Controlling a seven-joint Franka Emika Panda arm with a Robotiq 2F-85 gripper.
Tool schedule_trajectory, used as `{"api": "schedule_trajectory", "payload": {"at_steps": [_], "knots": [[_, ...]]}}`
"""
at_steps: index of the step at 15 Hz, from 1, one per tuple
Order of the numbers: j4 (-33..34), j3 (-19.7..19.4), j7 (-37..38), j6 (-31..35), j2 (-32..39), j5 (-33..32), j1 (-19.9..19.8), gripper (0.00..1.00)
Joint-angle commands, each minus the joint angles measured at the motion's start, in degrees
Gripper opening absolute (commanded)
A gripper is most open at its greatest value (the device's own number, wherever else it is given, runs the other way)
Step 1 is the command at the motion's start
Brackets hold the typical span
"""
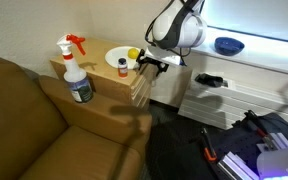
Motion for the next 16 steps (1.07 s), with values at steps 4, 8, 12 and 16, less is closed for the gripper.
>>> {"api": "schedule_trajectory", "payload": {"at_steps": [4, 8, 12, 16], "knots": [[3.43, -10.03, -2.3, -2.09, 2.06, 6.33, 9.91, 1.0], [6.55, -16.77, -1.77, -0.3, 7.31, 7.85, 15.92, 1.0], [5.55, -16.62, -3.22, -0.75, 6.55, 9.64, 16.22, 1.0], [8.65, -9.25, -7.66, -0.62, 9.46, 12.53, 9.35, 1.0]]}}
